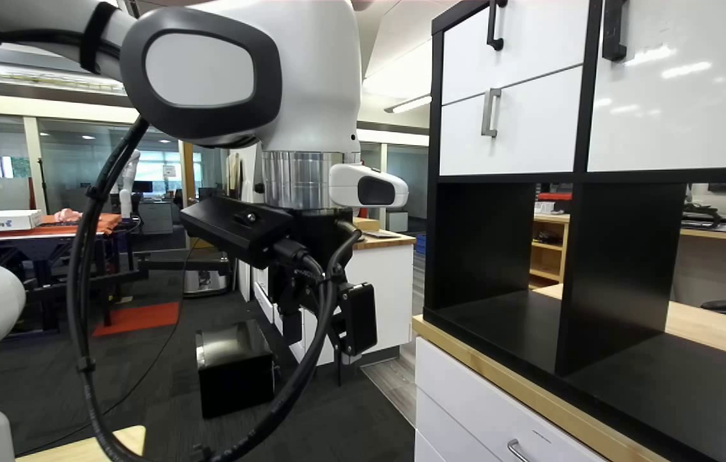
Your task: Open the bottom drawer on the left side of the cabinet
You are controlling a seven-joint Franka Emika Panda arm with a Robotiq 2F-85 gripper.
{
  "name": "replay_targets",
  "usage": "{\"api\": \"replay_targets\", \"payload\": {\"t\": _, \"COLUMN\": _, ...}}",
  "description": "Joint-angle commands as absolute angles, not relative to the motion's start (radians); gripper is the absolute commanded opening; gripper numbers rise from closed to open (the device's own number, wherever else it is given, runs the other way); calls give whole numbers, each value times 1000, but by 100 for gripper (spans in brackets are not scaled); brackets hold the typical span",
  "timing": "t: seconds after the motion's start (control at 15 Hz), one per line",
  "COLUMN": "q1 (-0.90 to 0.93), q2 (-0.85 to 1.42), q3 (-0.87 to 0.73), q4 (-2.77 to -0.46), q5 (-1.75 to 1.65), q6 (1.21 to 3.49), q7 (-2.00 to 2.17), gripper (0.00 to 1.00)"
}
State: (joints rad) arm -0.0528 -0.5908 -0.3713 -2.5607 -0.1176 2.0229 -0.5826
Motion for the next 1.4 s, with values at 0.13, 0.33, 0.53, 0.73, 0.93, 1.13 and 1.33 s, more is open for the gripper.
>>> {"api": "replay_targets", "payload": {"t": 0.13, "q1": -74, "q2": -586, "q3": -352, "q4": -2560, "q5": -104, "q6": 2022, "q7": -593, "gripper": 100}}
{"api": "replay_targets", "payload": {"t": 0.33, "q1": -73, "q2": -586, "q3": -348, "q4": -2561, "q5": -105, "q6": 2024, "q7": -593, "gripper": 100}}
{"api": "replay_targets", "payload": {"t": 0.53, "q1": -67, "q2": -576, "q3": -339, "q4": -2551, "q5": -103, "q6": 2024, "q7": -595, "gripper": 100}}
{"api": "replay_targets", "payload": {"t": 0.73, "q1": -52, "q2": -557, "q3": -314, "q4": -2537, "q5": -97, "q6": 2036, "q7": -584, "gripper": 100}}
{"api": "replay_targets", "payload": {"t": 0.93, "q1": -41, "q2": -538, "q3": -283, "q4": -2525, "q5": -86, "q6": 2051, "q7": -572, "gripper": 100}}
{"api": "replay_targets", "payload": {"t": 1.13, "q1": -29, "q2": -506, "q3": -247, "q4": -2505, "q5": -63, "q6": 2086, "q7": -545, "gripper": 100}}
{"api": "replay_targets", "payload": {"t": 1.33, "q1": -17, "q2": -468, "q3": -215, "q4": -2487, "q5": -40, "q6": 2151, "q7": -515, "gripper": 100}}
